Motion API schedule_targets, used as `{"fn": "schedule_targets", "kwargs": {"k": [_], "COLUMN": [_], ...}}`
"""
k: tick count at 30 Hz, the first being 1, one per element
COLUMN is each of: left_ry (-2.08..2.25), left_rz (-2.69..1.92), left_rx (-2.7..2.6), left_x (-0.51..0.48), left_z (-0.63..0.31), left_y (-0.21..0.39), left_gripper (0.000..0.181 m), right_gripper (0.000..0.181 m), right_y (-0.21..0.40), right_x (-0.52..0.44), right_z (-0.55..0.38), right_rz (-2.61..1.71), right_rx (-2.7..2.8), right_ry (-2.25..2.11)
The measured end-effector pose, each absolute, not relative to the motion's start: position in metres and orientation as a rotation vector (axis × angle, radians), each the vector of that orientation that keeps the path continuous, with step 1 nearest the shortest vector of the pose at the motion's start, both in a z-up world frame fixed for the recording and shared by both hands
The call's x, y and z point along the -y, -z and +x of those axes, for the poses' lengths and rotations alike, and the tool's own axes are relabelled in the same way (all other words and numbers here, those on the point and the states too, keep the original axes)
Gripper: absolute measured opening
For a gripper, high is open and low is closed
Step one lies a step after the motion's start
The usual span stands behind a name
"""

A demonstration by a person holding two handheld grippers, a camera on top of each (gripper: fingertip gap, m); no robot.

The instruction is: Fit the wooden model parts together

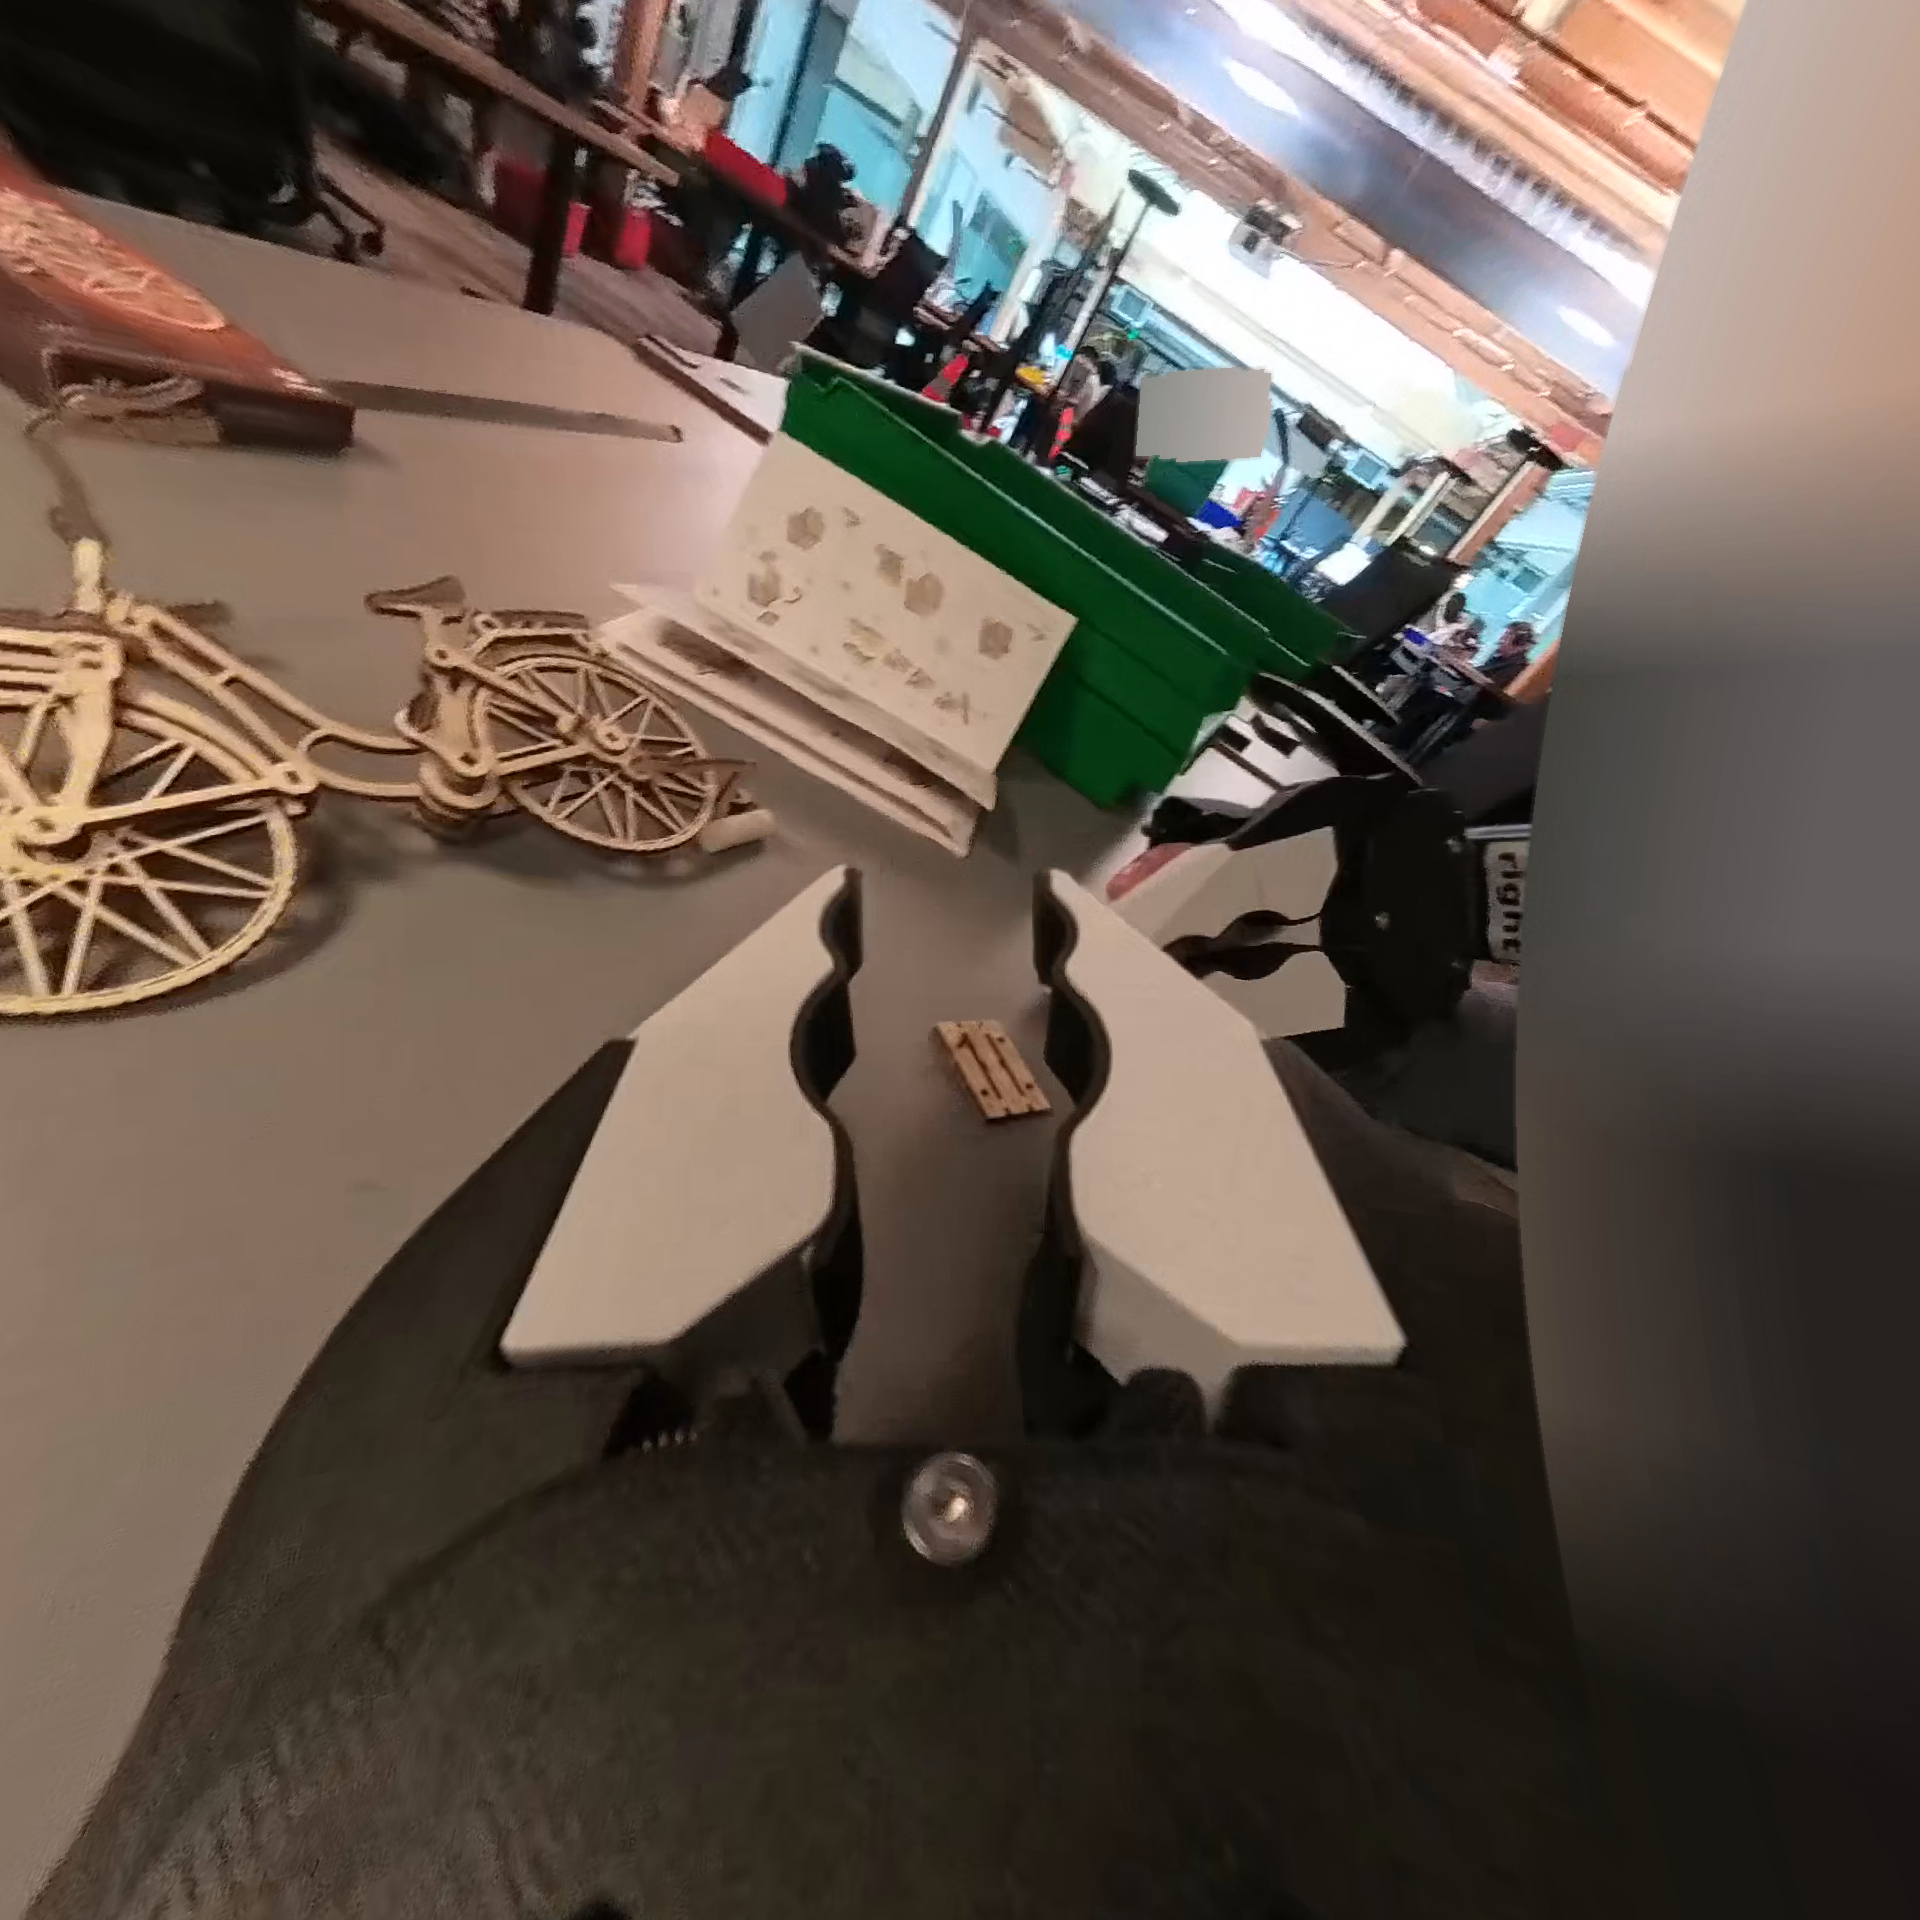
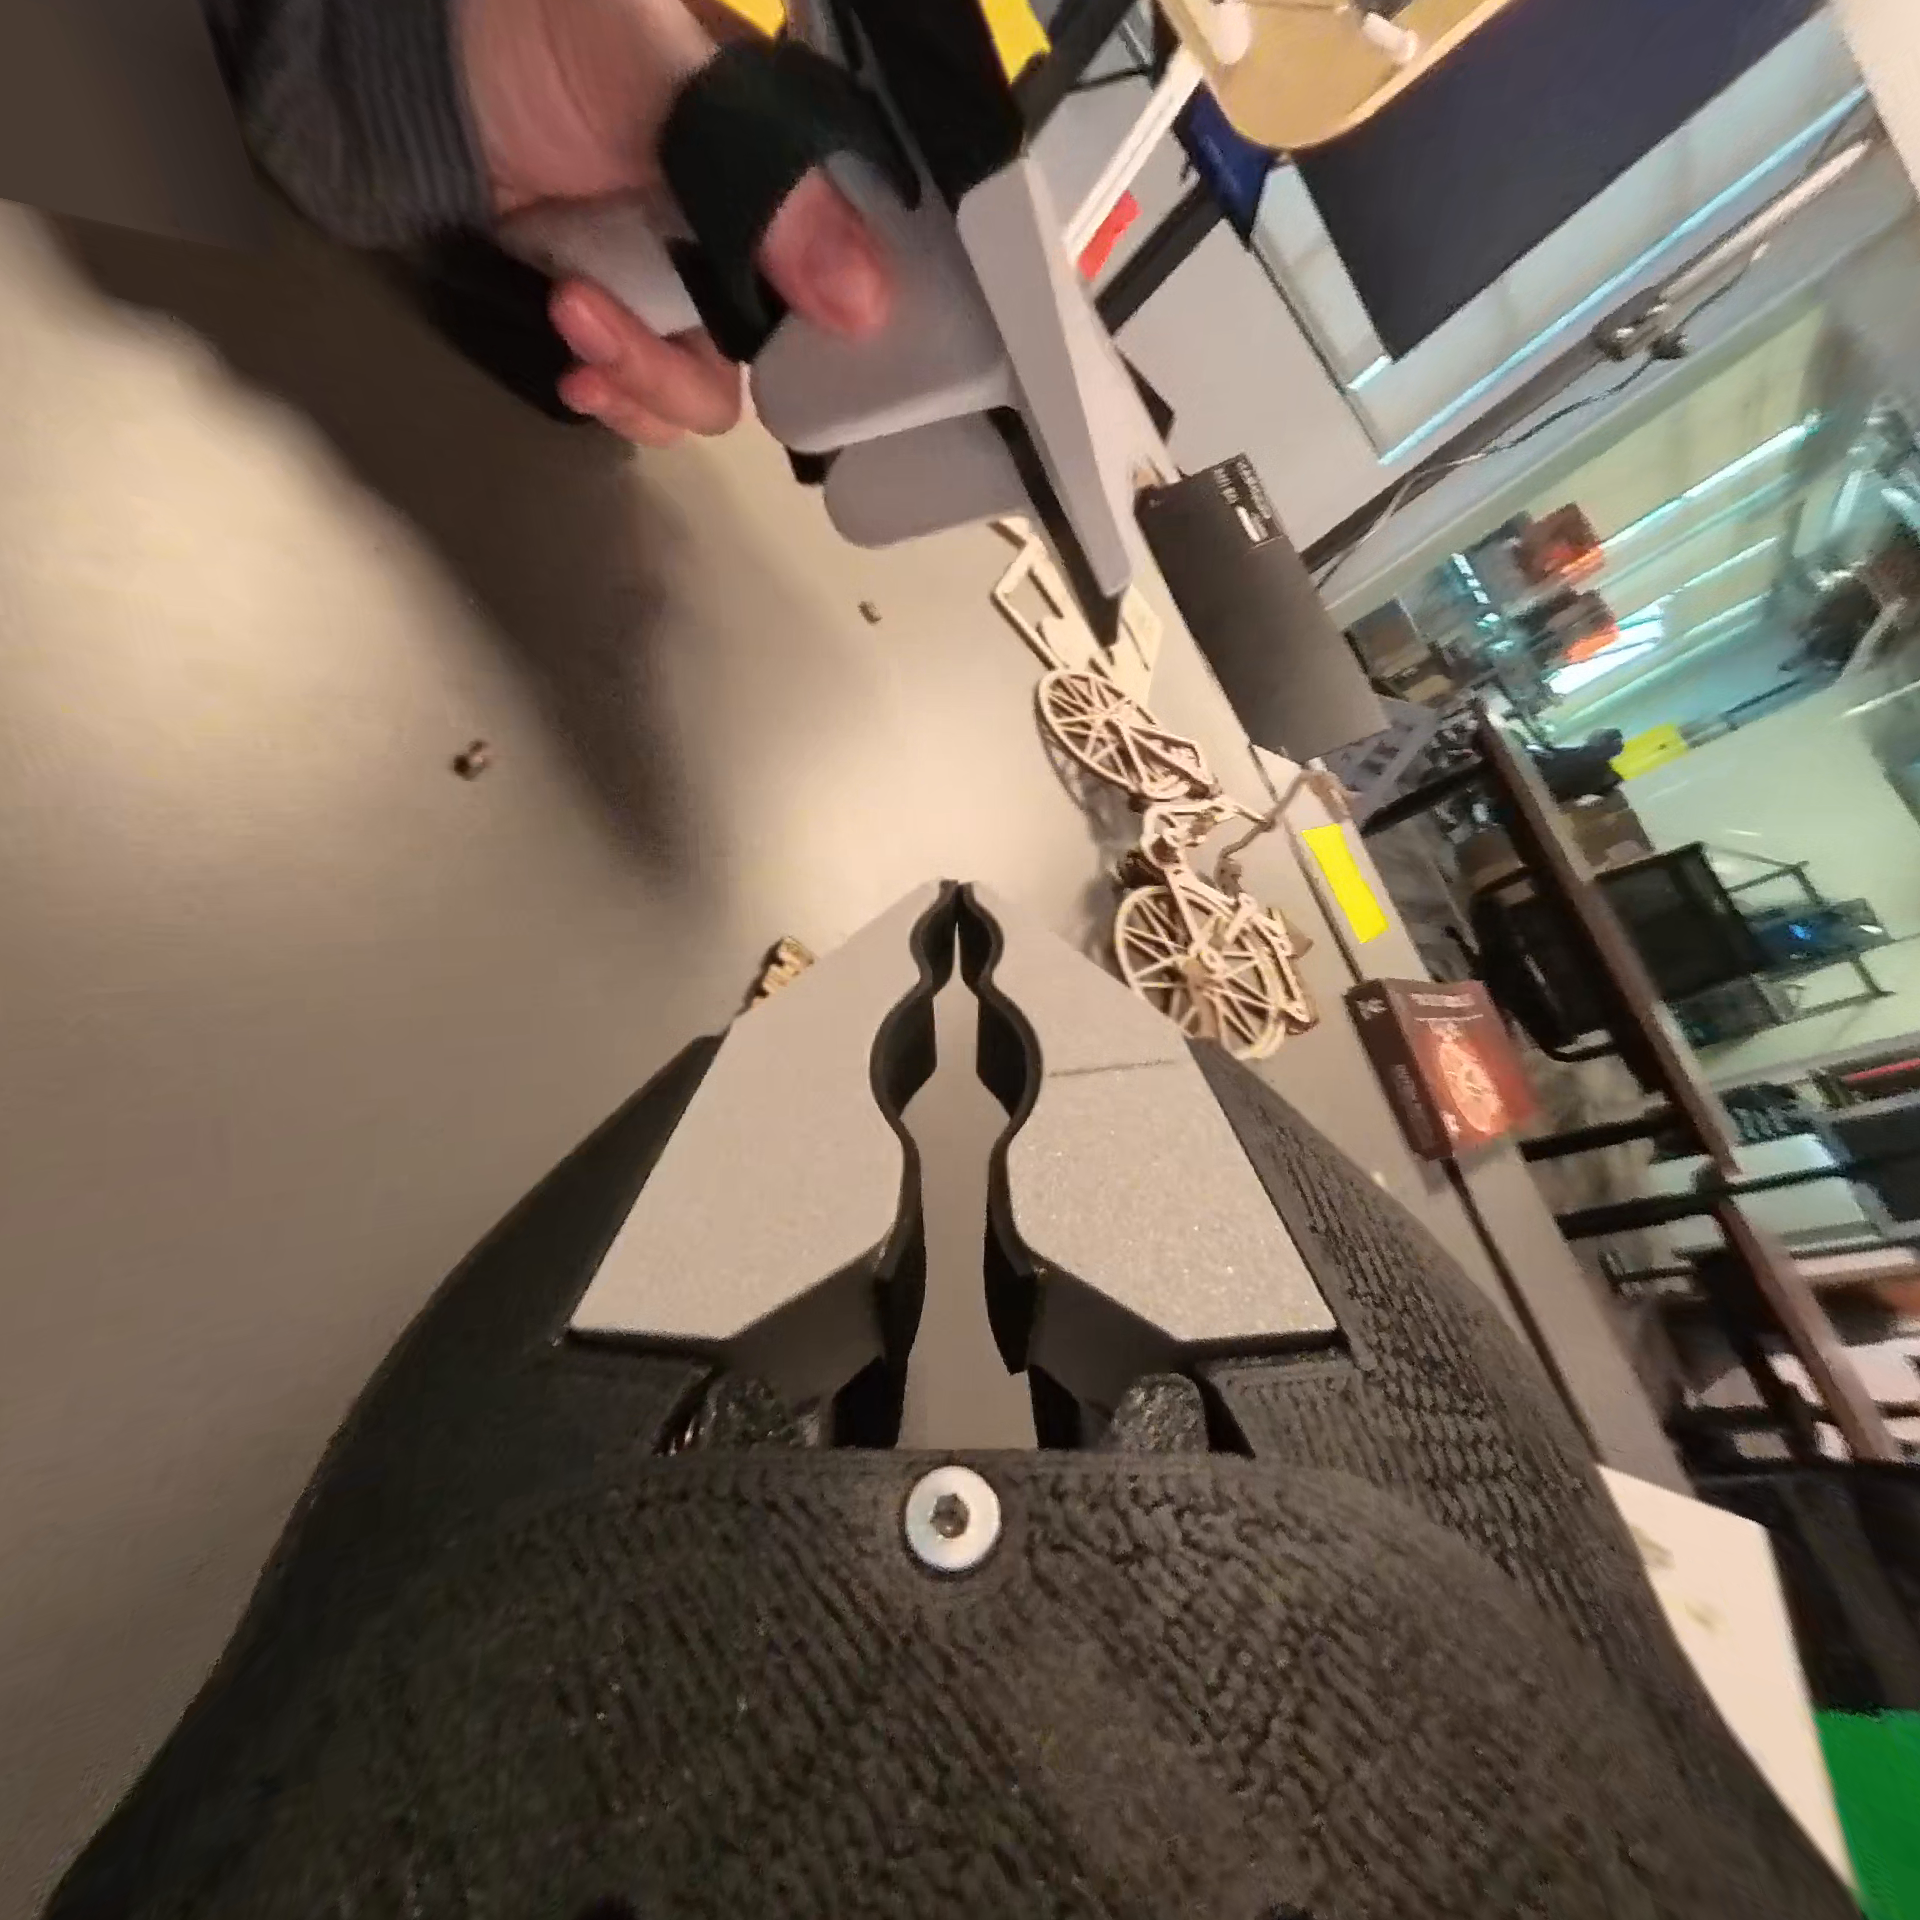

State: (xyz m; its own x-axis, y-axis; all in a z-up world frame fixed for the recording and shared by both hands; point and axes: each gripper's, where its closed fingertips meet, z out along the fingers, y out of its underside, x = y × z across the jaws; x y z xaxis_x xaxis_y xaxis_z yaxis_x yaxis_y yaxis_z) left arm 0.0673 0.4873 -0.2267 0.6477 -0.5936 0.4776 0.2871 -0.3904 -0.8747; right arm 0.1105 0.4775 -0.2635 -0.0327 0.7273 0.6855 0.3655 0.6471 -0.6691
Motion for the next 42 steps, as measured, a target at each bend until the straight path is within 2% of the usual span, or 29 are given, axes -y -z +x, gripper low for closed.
{"fn": "schedule_targets", "kwargs": {"k": [4,10,14,20,25,33,42], "left_ry": [0.920,0.960,0.954,0.942,0.936,0.949,1.160], "left_rz": [-1.724,-1.724,-1.722,-1.734,-1.730,-1.734,-1.754], "left_rx": [-0.191,-0.083,-0.073,-0.082,-0.096,-0.125,-0.242], "left_x": [-0.493,-0.500,-0.500,-0.500,-0.500,-0.497,-0.481], "left_z": [0.057,0.046,0.044,0.046,0.047,0.054,0.083], "left_y": [0.227,0.230,0.230,0.231,0.231,0.231,0.230], "left_gripper": [0.034,0.036,0.036,0.038,0.035,0.034,0.032], "right_gripper": [0.000,0.009,0.011,0.009,0.002,0.000,0.000], "right_y": [0.261,0.283,0.306,0.307,0.308,0.308,0.260], "right_x": [-0.461,-0.420,-0.406,-0.396,-0.398,-0.401,-0.466], "right_z": [0.110,0.109,0.111,0.106,0.103,0.103,0.108], "right_rz": [-0.922,-1.392,-1.526,-1.562,-1.571,-1.545,-1.021], "right_rx": [1.662,1.830,1.919,1.899,1.868,1.879,1.610], "right_ry": [-0.556,-0.967,-0.899,-0.920,-0.868,-0.846,-0.487]}}
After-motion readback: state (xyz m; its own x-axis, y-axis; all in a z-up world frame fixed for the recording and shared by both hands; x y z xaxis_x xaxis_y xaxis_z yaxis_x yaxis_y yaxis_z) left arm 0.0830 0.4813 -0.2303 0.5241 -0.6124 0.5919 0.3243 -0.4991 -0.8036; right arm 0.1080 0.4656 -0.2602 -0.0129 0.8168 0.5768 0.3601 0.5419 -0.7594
